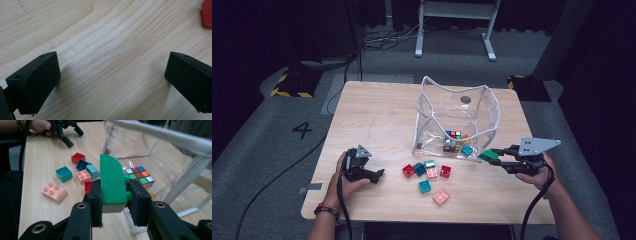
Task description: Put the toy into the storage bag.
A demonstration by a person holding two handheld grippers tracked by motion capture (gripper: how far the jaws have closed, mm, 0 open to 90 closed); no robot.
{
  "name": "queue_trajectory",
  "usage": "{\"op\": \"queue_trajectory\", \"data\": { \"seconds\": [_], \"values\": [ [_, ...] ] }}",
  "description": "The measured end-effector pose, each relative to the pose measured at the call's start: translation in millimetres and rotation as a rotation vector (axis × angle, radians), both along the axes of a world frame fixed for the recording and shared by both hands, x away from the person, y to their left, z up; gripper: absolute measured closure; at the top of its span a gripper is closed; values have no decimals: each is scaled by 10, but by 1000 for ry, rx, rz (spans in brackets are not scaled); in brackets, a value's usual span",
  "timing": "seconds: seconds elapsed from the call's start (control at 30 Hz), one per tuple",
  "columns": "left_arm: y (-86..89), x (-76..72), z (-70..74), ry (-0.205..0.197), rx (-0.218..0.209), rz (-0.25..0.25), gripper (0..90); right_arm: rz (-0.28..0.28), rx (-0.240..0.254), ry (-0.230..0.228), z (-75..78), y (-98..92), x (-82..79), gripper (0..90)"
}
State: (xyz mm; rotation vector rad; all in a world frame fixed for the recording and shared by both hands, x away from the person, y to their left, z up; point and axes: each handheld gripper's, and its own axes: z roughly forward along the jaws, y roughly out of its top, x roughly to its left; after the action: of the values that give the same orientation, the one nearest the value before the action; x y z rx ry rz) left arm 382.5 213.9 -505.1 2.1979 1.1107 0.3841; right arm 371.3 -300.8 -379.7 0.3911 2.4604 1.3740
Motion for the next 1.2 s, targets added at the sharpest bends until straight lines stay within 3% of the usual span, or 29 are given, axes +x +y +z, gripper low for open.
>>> {"op": "queue_trajectory", "data": {
  "seconds": [0.53,0.6,0.9,1.2],
  "values": [
    [0,0,0,0,0,0,3,-8,25,-92,534,-43,-1,671],
    [0,0,0,0,0,0,4,-17,23,-104,656,-31,29,671],
    [0,1,0,-1,-1,-2,3,-33,43,-123,898,49,195,671],
    [2,1,2,-2,2,0,3,-78,-3,-112,1046,211,466,671]
  ]
}}
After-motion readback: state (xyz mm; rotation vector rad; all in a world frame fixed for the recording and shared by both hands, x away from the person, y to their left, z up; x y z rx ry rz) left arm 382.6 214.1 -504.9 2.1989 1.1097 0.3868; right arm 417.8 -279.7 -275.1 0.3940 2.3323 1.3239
